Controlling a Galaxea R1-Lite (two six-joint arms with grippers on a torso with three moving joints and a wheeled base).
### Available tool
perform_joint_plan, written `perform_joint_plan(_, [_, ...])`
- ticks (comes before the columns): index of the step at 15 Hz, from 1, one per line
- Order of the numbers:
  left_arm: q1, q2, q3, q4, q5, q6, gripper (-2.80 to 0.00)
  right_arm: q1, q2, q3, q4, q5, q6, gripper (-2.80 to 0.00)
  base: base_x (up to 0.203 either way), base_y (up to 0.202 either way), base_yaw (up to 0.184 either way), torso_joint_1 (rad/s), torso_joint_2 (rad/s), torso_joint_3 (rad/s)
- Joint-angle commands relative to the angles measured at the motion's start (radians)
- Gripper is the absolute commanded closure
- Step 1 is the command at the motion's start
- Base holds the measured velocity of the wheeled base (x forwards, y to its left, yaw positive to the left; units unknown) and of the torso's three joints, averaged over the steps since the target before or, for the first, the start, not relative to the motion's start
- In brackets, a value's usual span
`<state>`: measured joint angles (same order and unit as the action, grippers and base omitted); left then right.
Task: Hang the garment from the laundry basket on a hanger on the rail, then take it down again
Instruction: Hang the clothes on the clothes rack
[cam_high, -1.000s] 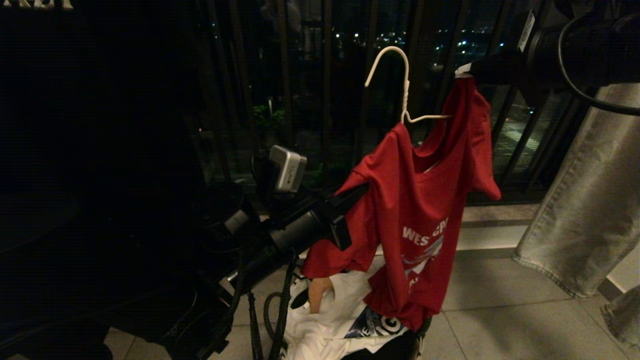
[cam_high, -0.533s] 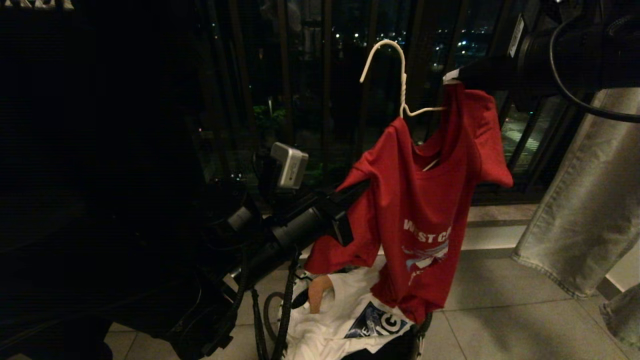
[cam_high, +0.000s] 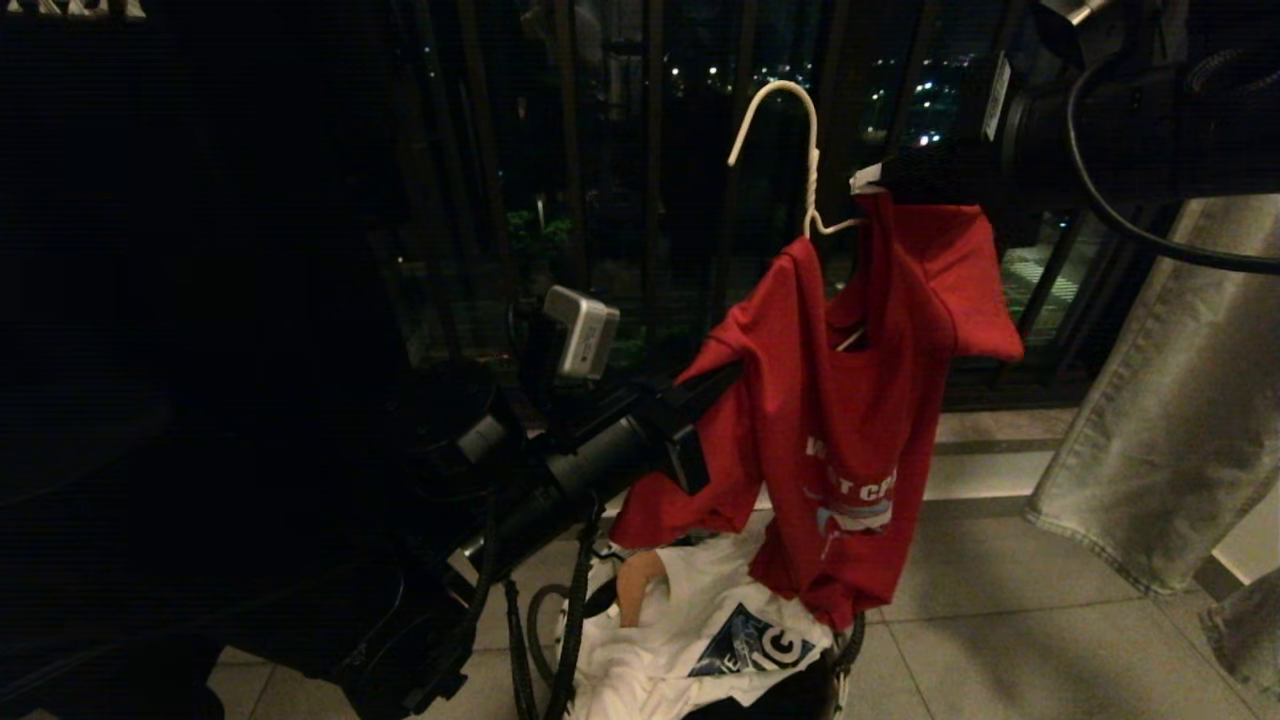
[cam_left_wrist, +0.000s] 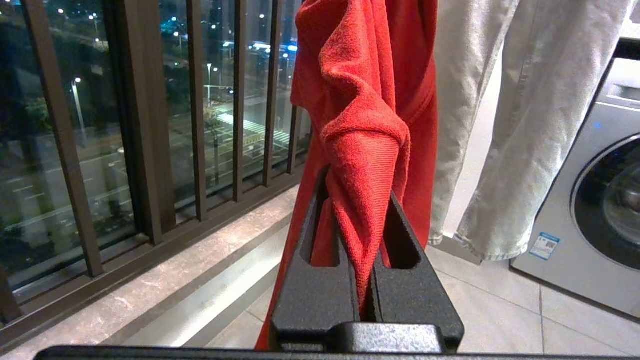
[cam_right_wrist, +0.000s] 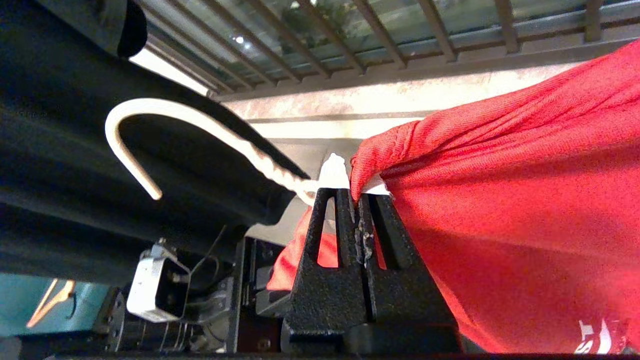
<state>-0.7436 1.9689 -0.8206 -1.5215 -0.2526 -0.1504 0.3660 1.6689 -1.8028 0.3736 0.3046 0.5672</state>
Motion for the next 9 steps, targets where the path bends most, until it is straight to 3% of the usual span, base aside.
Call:
perform_joint_plan(1, [0.0,-0.001,-0.002,-0.009,-0.001,-0.001,0.0,0.017,-0.016,0.015,0.002,0.002,0.003,0.0,0.0,0.0,0.0,0.0,0.0,0.0])
perform_joint_plan(9, [0.0,0.002,-0.015,-0.009,0.018,-0.008,0.0,0.089,-0.051,0.071,0.001,0.002,-0.003,0.0,0.0,0.0,0.0,0.0,0.0,0.0])
